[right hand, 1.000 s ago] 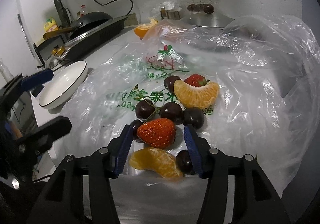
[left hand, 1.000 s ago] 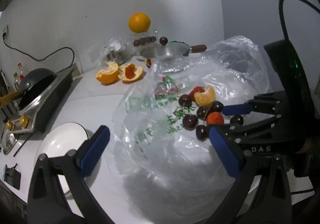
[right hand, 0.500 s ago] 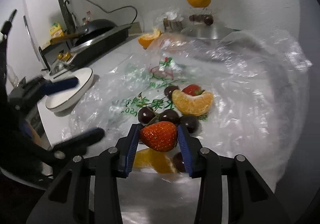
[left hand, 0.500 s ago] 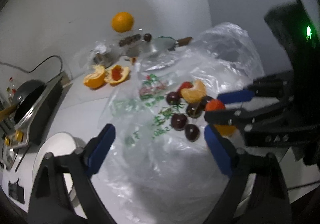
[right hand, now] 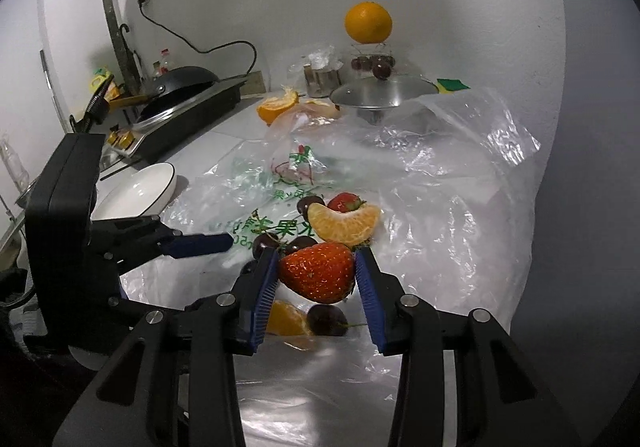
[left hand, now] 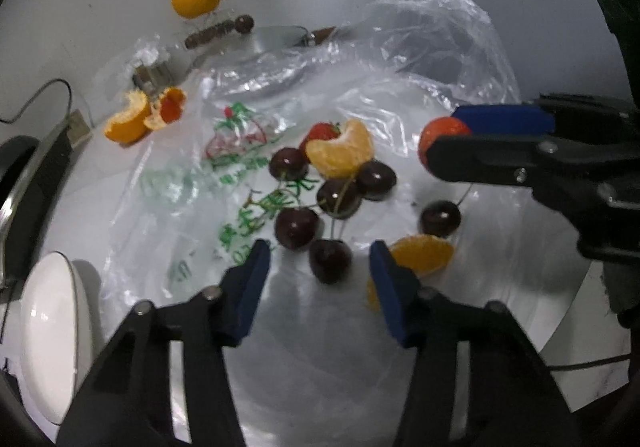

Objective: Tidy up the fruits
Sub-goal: 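Grasp a dark cherry with the left gripper while the right gripper holds the strawberry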

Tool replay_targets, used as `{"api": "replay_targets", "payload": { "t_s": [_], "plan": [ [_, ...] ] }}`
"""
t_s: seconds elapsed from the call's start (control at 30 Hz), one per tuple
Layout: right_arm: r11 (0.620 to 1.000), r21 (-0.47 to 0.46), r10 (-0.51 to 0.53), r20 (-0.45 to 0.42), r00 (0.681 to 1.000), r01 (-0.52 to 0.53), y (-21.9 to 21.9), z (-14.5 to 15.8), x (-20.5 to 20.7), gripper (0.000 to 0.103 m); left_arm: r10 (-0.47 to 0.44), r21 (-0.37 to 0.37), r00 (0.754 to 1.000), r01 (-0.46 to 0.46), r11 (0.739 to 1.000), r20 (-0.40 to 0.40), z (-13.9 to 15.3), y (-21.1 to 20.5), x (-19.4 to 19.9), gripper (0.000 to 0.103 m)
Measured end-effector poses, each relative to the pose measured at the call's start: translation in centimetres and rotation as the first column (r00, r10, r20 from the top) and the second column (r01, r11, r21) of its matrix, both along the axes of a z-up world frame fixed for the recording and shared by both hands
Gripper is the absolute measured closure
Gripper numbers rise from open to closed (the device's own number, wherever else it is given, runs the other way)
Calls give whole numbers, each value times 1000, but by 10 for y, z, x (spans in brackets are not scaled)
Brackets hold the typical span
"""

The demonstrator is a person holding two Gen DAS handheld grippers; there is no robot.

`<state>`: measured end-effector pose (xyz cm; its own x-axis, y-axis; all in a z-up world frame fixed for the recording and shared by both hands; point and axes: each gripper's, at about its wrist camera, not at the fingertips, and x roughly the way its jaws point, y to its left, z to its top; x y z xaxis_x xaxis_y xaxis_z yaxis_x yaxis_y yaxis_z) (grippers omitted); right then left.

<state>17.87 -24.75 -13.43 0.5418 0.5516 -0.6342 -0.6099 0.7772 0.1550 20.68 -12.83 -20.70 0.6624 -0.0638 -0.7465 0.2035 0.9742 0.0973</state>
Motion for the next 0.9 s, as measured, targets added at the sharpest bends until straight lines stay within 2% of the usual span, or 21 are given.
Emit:
{"api": "replay_targets", "payload": {
  "t_s": [0.27,0.33,0.47,0.57,0.9],
  "plan": [
    [1000,1,-17,4,1000,17,-4,-1,-1,61,0,-70,998,-4,998,-55,-5,7,10,72],
    [1000,1,-22,4,1000,22,-4,0,-1,61,-4,-101,998,-3,995,-68,-5,8,11,79],
    [1000,-1,-28,8,1000,28,-5,1,-3,61,-13,-155,996,0,988,-85,-5,14,12,80],
    [999,-1,-34,14,999,34,-5,3,-6,61,-19,-167,997,6,986,-77,-1,13,8,80],
    [1000,-4,-27,44,999,27,3,16,-15,61,-25,-203,1000,23,979,-4,27,20,-10,80]
  ]
}}
